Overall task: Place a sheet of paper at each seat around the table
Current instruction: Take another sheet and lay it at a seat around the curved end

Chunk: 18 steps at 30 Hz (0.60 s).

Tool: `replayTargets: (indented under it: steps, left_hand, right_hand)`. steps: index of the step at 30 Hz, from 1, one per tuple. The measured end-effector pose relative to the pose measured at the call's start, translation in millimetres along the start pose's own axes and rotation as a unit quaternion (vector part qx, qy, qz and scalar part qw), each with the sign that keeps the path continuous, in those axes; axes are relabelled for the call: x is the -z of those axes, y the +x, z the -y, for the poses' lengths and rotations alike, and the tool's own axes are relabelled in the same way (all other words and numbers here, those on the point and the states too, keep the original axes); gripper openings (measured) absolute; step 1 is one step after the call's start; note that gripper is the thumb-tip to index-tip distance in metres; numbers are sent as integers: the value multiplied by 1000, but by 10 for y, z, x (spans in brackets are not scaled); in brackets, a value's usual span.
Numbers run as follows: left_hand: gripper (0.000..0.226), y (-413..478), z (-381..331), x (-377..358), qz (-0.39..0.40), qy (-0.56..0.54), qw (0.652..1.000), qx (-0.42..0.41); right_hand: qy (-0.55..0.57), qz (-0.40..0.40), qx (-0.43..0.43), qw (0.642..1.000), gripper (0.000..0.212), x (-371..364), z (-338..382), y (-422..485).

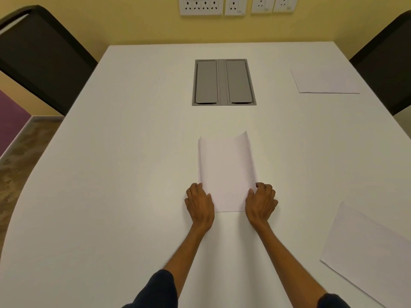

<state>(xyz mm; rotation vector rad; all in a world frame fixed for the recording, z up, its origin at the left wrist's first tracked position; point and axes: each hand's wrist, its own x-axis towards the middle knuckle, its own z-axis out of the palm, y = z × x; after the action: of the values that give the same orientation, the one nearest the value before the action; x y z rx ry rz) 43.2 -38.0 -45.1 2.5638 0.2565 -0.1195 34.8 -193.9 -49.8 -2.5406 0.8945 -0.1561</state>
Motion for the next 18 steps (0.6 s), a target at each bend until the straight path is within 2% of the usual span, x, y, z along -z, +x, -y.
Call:
replayTargets:
  steps: [3, 5, 8, 13, 18]
  left_hand:
    - [18, 53, 35, 49, -56, -52, 996, 50]
    - [10, 88, 71, 96, -63, -66, 992, 82]
    - [10, 100, 112, 149, -52, -74, 990, 106]
    - [13, 25, 54, 279, -54, -136, 981, 125]
    - [8, -97, -85, 630, -54, -298, 948, 103]
  right_hand:
    - [47, -16, -20, 999, 20, 6, -15, 34]
    - [90, -17, -42, 995, 19, 25, -22, 42]
    - [167, -5, -83, 982, 20, 76, -19, 14]
    - [323, 12, -181, 929, 26, 235, 54, -42]
    - [422, 19, -182, 888, 25, 531, 141, -144]
